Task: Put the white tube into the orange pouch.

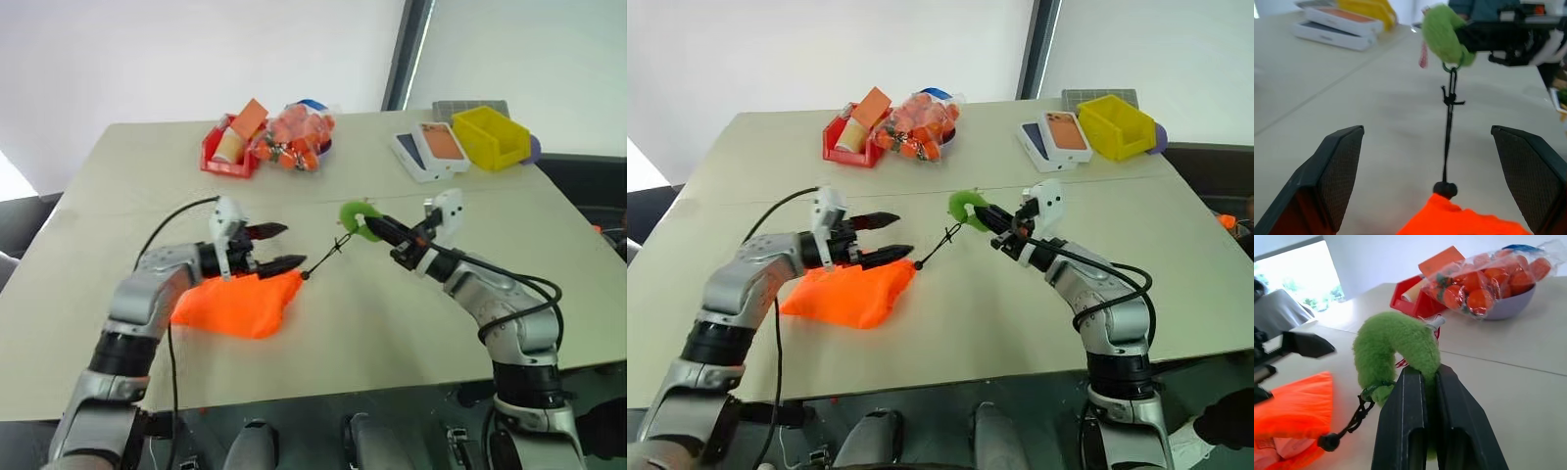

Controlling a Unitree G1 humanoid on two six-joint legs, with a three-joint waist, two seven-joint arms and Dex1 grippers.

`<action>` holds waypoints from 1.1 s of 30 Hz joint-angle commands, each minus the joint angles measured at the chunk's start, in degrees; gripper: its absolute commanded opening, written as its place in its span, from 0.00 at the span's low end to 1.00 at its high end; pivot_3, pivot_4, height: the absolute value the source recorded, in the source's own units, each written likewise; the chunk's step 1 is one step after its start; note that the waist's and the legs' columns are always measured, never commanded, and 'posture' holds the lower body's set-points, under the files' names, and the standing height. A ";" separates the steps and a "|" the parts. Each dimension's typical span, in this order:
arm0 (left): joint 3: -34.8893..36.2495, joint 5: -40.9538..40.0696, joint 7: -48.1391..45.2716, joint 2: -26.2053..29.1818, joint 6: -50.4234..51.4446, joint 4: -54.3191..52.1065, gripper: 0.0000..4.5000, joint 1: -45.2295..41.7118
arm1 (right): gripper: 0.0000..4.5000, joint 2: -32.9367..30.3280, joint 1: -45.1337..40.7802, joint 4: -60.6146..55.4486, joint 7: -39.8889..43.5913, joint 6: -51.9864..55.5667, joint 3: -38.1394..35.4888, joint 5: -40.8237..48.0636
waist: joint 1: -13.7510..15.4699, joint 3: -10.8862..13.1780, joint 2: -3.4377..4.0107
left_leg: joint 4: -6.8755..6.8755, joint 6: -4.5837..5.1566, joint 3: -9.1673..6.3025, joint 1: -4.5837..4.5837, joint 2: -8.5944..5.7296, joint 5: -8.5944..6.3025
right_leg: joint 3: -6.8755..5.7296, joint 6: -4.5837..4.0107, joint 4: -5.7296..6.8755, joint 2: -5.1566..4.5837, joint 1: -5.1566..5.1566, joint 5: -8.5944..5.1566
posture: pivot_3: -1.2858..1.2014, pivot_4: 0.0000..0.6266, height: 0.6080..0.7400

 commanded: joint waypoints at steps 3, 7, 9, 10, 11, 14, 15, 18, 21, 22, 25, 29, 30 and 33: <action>-3.06 1.28 -7.99 -0.42 1.56 8.88 0.98 -5.54 | 0.00 -0.70 -0.66 -5.20 1.63 -0.78 0.37 2.49 | 0.00 0.00 0.00 | -0.01 0.01 -0.04 -0.01 0.01 0.00 | 0.00 0.03 0.04 0.04 -0.03 -0.02 | 0.52 0.24 1.00; -5.74 2.73 -14.72 0.42 2.03 13.02 0.98 -7.94 | 0.00 -0.69 -0.11 -7.01 1.97 -0.79 0.69 3.29 | 0.12 0.00 0.00 | 0.00 0.01 -0.04 -0.02 0.01 0.00 | 0.00 0.03 0.03 0.03 -0.03 -0.02 | 0.52 0.24 1.00; -6.22 3.71 -16.32 0.38 1.77 14.99 0.98 -9.00 | 0.00 -0.83 0.28 -7.87 2.13 -0.74 0.98 3.63 | 0.14 0.00 0.00 | 0.00 0.01 -0.04 -0.03 0.01 0.00 | 0.00 0.03 0.03 0.03 -0.03 -0.02 | 0.52 0.24 1.00; -6.61 4.24 -17.30 0.47 1.67 15.91 0.98 -9.48 | 0.00 -0.85 0.48 -8.35 2.14 -0.65 1.09 3.92 | 0.15 0.00 0.00 | 0.00 0.01 -0.04 -0.03 0.01 0.00 | 0.00 0.03 0.03 0.03 -0.03 -0.03 | 0.52 0.24 1.00; -6.95 4.76 -18.21 0.58 1.42 16.66 0.98 -9.85 | 0.00 -0.82 0.63 -8.75 2.11 -0.53 1.16 4.18 | 0.15 0.00 0.00 | 0.00 0.01 -0.04 -0.03 0.01 0.00 | 0.00 0.04 0.03 0.03 -0.03 -0.04 | 0.52 0.24 1.00; -7.63 6.34 -20.02 0.77 0.55 18.52 0.98 -10.64 | 0.00 -0.87 0.88 -9.44 2.15 -0.33 1.46 4.70 | 0.10 0.00 0.00 | 0.00 0.01 -0.04 -0.03 0.01 0.00 | 0.00 0.07 0.03 0.02 -0.03 -0.06 | 0.52 0.24 1.00; -7.72 6.85 -20.51 0.77 0.24 19.10 0.98 -10.89 | 0.00 -0.95 0.93 -9.54 2.26 -0.27 1.62 4.81 | 0.10 0.00 0.00 | 0.00 0.01 -0.04 -0.03 0.01 0.00 | 0.00 0.07 0.03 0.02 -0.03 -0.05 | 0.52 0.24 1.00; -7.48 7.95 -21.49 0.45 -0.48 20.28 0.98 -11.37 | 0.00 -1.20 1.07 -9.63 2.49 -0.28 2.07 4.79 | 0.12 0.00 0.00 | 0.00 0.01 -0.05 -0.03 0.01 0.00 | 0.00 0.07 0.03 0.02 -0.03 -0.05 | 0.52 0.24 1.00; -7.07 8.79 -21.86 0.23 -1.26 20.89 0.98 -11.45 | 0.00 -1.23 1.23 -9.86 2.40 -0.36 2.46 4.78 | 0.16 0.00 0.00 | 0.00 0.01 -0.05 -0.03 0.01 0.00 | 0.00 0.05 0.03 0.02 -0.03 -0.04 | 0.52 0.24 1.00; -6.96 9.07 -21.88 0.14 -1.55 20.98 0.93 -11.44 | 0.00 -1.20 1.20 -9.83 2.40 -0.40 2.60 4.77 | 0.18 0.00 0.00 | 0.00 0.01 -0.05 -0.04 0.01 0.00 | 0.00 0.05 0.03 0.02 -0.03 -0.04 | 0.52 0.24 1.00; -6.72 9.61 -21.91 -0.07 -2.06 21.18 0.68 -11.44 | 0.00 -1.15 1.05 -9.61 2.46 -0.54 2.88 4.63 | 0.18 0.00 0.00 | 0.00 0.01 -0.05 -0.04 0.01 0.00 | 0.00 0.04 0.03 0.02 -0.03 -0.04 | 0.52 0.24 1.00; -6.87 10.07 -22.44 0.13 -1.65 20.59 0.24 -11.15 | 0.00 -1.14 1.02 -9.46 2.53 -0.74 3.30 4.47 | 0.17 0.00 0.00 | 0.00 0.02 -0.06 -0.03 0.01 0.00 | 0.00 0.04 0.04 0.02 -0.03 -0.03 | 0.52 0.24 1.00; -6.85 10.08 -22.61 0.18 -1.56 20.39 0.11 -11.04 | 0.00 -1.15 0.97 -9.38 2.54 -0.82 3.42 4.39 | 0.19 0.00 0.00 | 0.00 0.01 -0.06 -0.03 0.01 0.00 | 0.00 0.03 0.04 0.02 -0.03 -0.03 | 0.52 0.24 1.00; -6.81 10.49 -22.72 0.31 -1.90 20.17 0.05 -10.78 | 0.00 -1.15 0.81 -9.19 2.55 -1.03 3.55 4.23 | 0.19 0.00 0.00 | 0.00 0.02 -0.06 -0.04 0.01 0.00 | 0.00 0.04 0.04 0.02 -0.03 -0.04 | 0.52 0.24 1.00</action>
